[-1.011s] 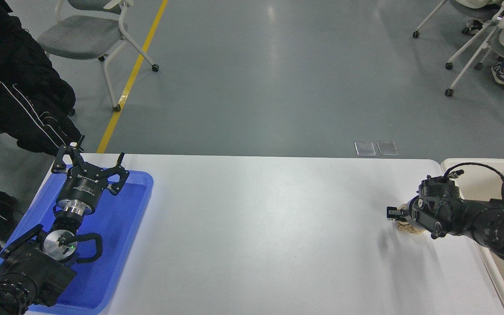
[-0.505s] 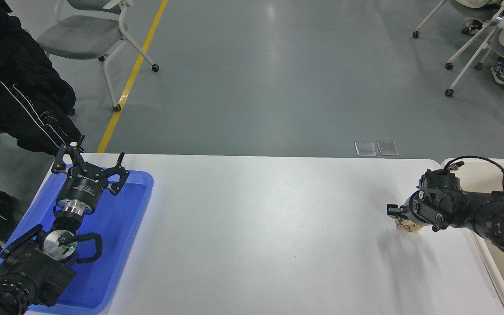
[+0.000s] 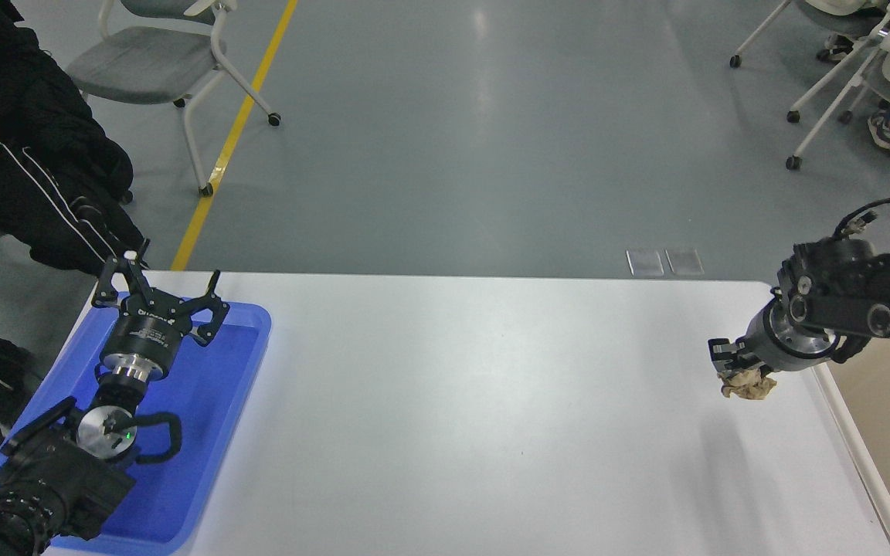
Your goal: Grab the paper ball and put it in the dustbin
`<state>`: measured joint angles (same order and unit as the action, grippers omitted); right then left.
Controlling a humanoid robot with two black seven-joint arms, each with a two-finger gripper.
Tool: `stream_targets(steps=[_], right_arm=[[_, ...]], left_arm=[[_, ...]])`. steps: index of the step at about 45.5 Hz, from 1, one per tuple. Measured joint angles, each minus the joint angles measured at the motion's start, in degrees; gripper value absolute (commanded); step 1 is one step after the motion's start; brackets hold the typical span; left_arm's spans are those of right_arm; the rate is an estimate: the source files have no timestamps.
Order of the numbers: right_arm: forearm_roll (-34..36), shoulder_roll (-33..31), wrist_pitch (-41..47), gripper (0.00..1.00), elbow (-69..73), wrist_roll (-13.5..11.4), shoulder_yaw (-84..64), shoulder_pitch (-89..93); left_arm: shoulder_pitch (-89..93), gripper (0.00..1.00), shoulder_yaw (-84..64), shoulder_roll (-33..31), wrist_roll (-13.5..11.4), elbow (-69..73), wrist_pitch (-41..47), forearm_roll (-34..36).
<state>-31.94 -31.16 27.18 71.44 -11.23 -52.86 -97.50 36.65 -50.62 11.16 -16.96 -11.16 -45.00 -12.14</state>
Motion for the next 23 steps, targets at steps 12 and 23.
stream_targets(steps=[12, 23], right_arm=[[5.8, -2.9, 8.5, 0.00, 16.0, 0.5, -7.6, -25.9], [10.1, -3.7, 14.9, 0.00, 20.9, 0.8, -10.1, -44.4]], left_arm=[[0.0, 1.00, 0.0, 0.0, 0.0, 0.0, 0.0, 0.0], [0.0, 1.00, 0.0, 0.0, 0.0, 0.0, 0.0, 0.0]])
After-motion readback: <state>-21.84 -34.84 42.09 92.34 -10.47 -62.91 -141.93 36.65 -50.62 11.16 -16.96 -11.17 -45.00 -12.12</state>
